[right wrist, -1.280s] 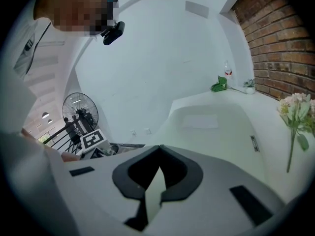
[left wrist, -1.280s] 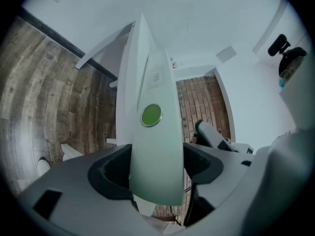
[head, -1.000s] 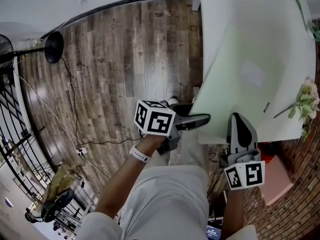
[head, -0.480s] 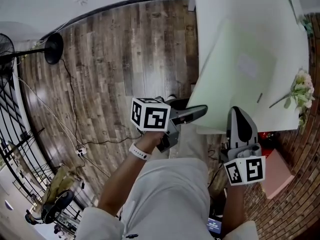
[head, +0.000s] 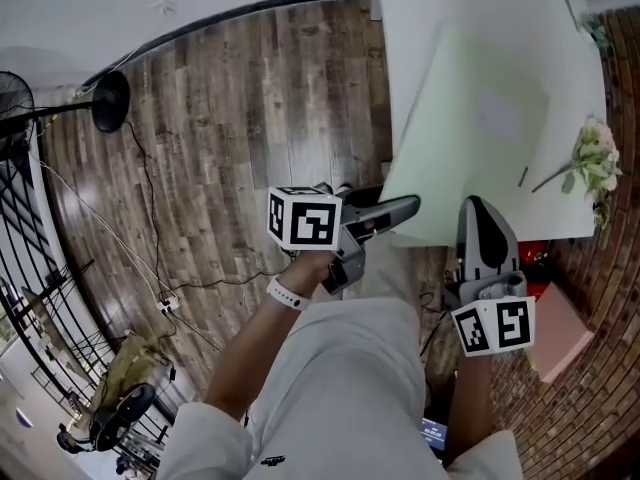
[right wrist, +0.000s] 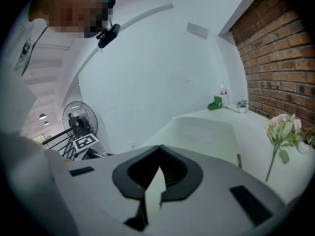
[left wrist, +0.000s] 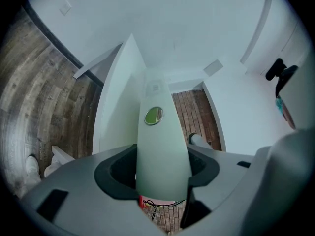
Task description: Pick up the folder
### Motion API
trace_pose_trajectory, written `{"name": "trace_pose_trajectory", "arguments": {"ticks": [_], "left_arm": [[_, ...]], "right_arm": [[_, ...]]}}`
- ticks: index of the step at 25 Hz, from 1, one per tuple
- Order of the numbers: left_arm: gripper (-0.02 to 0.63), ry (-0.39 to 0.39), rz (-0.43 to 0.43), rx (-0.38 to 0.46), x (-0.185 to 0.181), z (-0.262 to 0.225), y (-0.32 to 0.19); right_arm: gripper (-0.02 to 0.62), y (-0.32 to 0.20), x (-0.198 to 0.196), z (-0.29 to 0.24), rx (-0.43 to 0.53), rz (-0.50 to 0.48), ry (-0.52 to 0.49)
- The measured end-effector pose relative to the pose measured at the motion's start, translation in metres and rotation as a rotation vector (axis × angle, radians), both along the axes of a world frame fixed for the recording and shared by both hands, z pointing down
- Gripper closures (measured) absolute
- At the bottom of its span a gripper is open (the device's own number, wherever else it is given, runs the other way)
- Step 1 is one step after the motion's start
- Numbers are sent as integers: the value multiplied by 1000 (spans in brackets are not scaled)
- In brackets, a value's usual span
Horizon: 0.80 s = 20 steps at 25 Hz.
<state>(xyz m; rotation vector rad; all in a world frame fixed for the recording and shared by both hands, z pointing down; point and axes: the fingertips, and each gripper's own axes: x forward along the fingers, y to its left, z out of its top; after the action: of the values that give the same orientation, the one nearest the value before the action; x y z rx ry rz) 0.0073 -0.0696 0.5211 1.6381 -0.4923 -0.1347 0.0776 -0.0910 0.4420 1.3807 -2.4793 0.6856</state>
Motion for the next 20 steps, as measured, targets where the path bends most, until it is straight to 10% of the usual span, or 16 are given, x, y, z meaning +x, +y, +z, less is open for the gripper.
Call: {"name": "trace_pose_trajectory", "arguments": {"ticks": [20], "left_arm": [[356, 47, -62, 31, -13, -35, 5]], "right_arm": [[591, 15, 41, -36, 55, 100, -2]]}}
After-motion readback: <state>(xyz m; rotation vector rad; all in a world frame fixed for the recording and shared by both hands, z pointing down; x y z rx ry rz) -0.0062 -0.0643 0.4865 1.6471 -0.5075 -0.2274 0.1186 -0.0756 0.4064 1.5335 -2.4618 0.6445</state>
